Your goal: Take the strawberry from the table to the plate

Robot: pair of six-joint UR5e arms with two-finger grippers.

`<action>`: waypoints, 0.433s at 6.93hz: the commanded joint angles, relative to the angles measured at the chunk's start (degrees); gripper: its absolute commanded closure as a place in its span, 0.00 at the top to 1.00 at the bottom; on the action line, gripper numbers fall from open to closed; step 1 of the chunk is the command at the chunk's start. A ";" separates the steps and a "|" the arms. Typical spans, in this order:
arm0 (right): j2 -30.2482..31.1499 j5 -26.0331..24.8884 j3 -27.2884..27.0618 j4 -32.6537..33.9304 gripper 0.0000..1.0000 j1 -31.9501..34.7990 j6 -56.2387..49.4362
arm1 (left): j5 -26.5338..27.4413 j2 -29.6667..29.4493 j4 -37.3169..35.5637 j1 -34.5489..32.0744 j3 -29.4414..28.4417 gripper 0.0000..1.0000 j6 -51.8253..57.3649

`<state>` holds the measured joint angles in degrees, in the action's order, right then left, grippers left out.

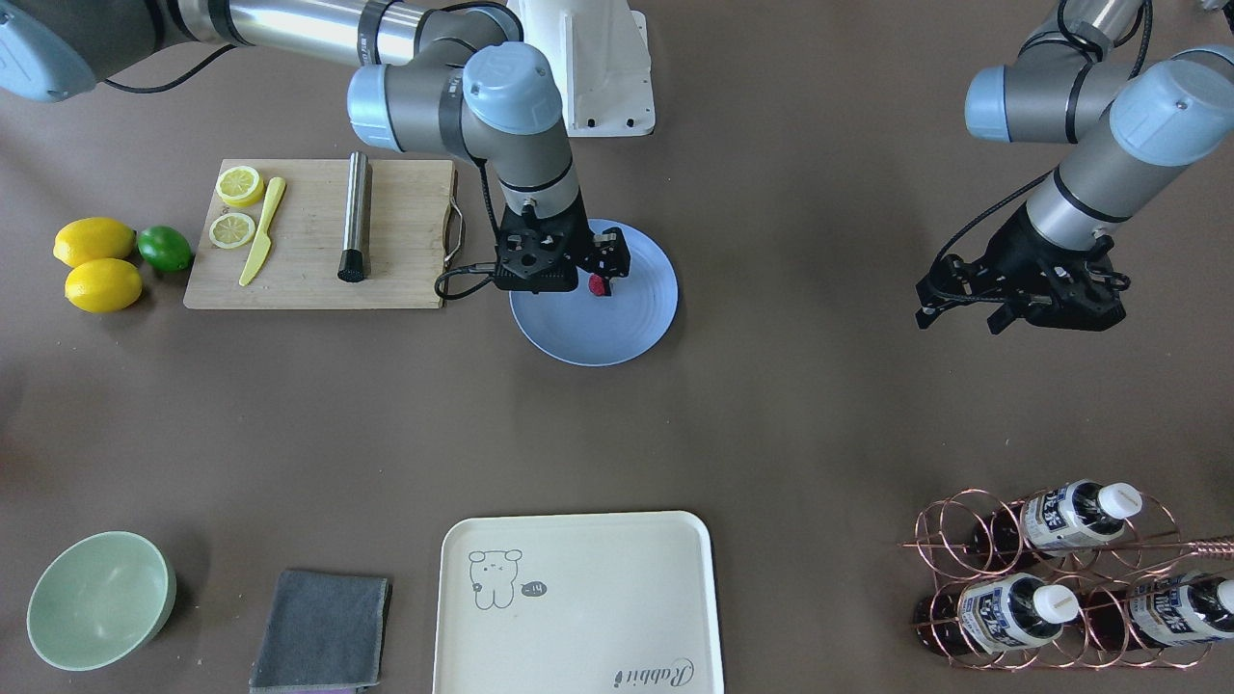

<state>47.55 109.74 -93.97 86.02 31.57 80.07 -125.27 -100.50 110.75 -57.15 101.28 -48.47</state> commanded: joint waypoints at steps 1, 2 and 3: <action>9.80 8.61 -15.67 12.72 1.00 12.84 -14.58 | -0.06 1.43 -1.93 -3.91 0.06 0.97 6.06; 14.89 12.39 -15.81 12.76 1.00 19.17 -24.86 | -2.76 1.62 -6.99 -8.28 0.49 0.97 14.03; 19.03 16.60 -15.37 12.94 1.00 26.28 -35.75 | -5.66 2.40 -9.91 -13.98 0.24 0.97 22.72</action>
<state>61.03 121.33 -108.64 98.02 49.43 57.20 -127.87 -98.92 104.84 -65.11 101.56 -35.46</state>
